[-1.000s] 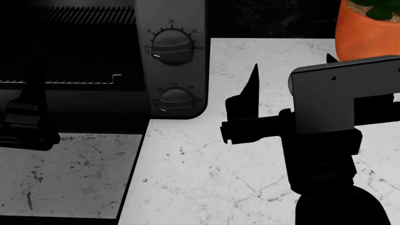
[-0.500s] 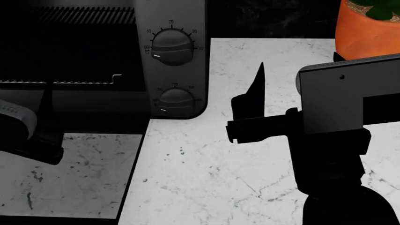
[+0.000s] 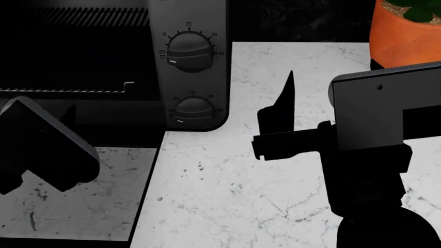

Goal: Fully slide the toaster oven rack0 out.

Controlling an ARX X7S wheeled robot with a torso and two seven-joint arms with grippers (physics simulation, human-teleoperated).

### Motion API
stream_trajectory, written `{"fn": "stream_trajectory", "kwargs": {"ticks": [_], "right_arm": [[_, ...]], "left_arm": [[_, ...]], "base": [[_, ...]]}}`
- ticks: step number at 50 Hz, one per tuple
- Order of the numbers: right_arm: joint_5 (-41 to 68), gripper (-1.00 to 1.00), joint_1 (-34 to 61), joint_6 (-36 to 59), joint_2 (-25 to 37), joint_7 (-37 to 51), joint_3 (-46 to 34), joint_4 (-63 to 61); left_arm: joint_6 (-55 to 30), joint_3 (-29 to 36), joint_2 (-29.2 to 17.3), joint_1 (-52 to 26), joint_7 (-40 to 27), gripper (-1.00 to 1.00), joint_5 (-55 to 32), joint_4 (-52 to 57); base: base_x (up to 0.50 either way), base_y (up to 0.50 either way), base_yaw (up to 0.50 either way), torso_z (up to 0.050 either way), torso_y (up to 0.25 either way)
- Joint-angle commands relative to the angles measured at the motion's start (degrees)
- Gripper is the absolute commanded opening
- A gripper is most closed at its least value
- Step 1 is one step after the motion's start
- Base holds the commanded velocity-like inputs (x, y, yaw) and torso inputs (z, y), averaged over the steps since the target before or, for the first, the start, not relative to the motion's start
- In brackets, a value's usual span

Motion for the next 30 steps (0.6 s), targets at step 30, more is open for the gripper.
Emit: {"fn": "stream_trajectory", "kwargs": {"ticks": [30], "right_arm": [[0.7,1.00,-0.9,-1.3,0.9,0.5,-0.7,0.5]], "left_arm": [[14.5,22.4,3.3,-13.2,5.2,1.00,4.8,-30.5]], "base": [[0.00,0.00,0.00,0.000,0.000]]}}
